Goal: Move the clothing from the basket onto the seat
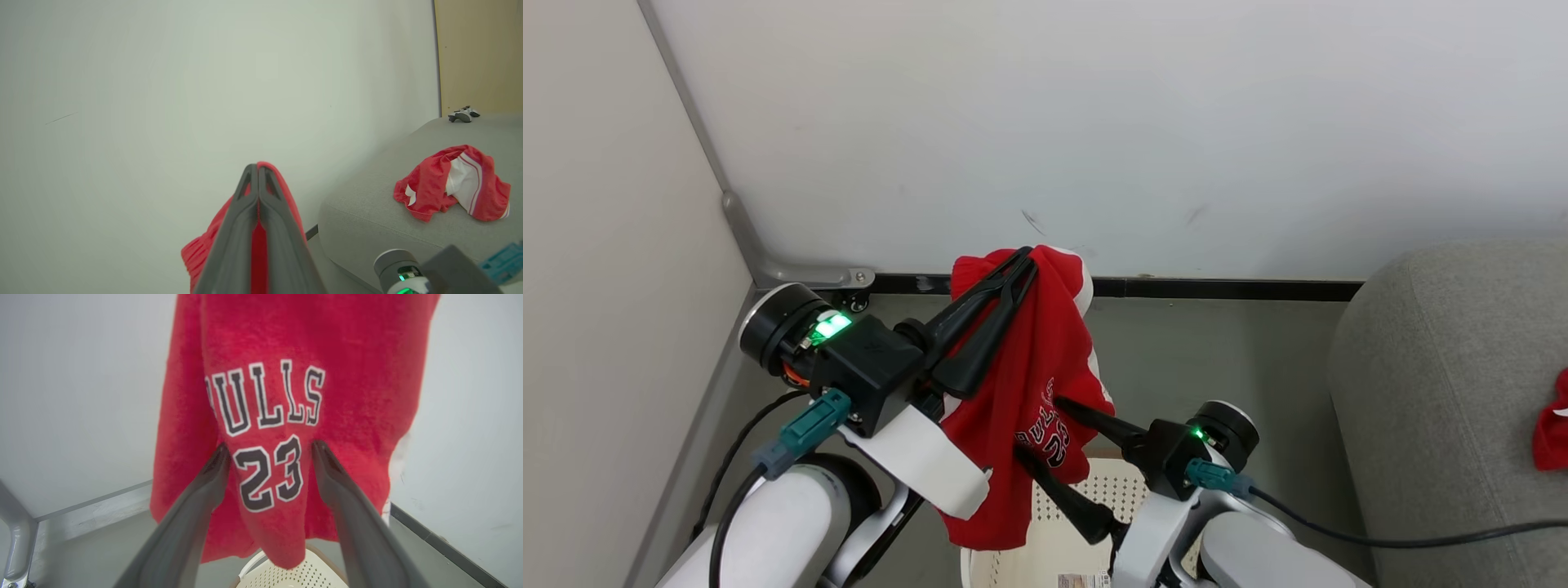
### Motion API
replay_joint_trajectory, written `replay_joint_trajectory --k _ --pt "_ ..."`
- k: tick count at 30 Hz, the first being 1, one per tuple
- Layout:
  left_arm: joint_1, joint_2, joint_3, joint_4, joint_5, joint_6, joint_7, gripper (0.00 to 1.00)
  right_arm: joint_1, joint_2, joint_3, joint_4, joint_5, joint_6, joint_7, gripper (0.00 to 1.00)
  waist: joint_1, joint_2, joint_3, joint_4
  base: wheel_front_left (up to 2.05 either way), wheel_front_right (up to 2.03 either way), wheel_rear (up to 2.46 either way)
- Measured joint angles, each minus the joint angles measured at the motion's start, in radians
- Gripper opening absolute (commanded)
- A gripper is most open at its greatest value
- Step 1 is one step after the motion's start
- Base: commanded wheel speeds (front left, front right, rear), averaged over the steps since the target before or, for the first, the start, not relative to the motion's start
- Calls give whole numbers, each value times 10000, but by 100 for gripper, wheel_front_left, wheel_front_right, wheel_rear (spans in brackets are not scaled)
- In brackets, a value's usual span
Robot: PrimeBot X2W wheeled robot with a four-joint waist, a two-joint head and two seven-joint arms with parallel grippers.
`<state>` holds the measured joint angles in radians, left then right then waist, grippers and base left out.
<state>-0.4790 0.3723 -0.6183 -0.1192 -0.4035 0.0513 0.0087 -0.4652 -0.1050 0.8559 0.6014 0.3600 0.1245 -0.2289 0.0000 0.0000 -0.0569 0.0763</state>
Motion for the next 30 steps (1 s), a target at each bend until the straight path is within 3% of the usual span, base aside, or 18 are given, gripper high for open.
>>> replay_joint_trajectory --k 1,4,6,8,11,12,21,30 --pt "-4 -10 -12 -17 -13 0 2 0 -94 44 0 69 -8 0 -6 100 0 0 3 15 0 0 0" --pt "-58 -50 -48 -65 -82 -2 73 0 -335 123 -21 219 -17 0 -38 77 0 0 14 59 0 0 0" --pt "-105 -90 -48 -73 -130 -2 88 0 -454 142 -29 313 -86 0 -104 52 0 0 26 85 0 0 0" --pt "-107 -115 -42 -69 -194 -2 88 0 -557 150 -42 399 -90 0 -123 43 0 0 47 102 0 0 0" --pt "-107 -104 29 -8 -270 2 90 0 -655 171 -19 453 -167 0 -132 15 0 0 78 89 0 0 0" --pt "-106 -100 59 36 -284 6 90 0 -689 174 -23 454 -171 0 -136 1 0 0 87 79 0 0 0" --pt "294 -46 343 585 -627 123 81 0 -592 144 -42 493 136 0 -190 0 0 0 164 -145 0 0 0" --pt "714 -4 472 1051 -775 205 -178 0 11 -688 -485 222 483 0 -190 0 0 0 218 -549 0 0 0"
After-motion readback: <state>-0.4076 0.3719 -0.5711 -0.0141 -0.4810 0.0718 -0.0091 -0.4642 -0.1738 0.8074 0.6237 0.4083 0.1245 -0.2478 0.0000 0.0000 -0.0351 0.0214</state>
